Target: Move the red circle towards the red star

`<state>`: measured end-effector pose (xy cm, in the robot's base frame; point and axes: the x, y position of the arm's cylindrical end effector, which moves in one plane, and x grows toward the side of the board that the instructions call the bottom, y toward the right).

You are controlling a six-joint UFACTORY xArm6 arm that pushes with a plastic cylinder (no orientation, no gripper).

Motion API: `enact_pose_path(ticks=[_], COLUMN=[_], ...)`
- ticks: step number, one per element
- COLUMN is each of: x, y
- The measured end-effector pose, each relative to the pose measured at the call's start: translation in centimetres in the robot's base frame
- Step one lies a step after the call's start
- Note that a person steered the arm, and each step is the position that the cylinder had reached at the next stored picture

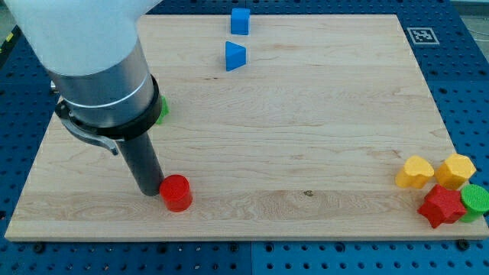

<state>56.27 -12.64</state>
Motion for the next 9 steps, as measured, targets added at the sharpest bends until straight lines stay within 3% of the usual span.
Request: enact_pose_path(ticks=[3,5,9], x=[0.0,2.3,3.5], y=[2.2,2.2,10.1])
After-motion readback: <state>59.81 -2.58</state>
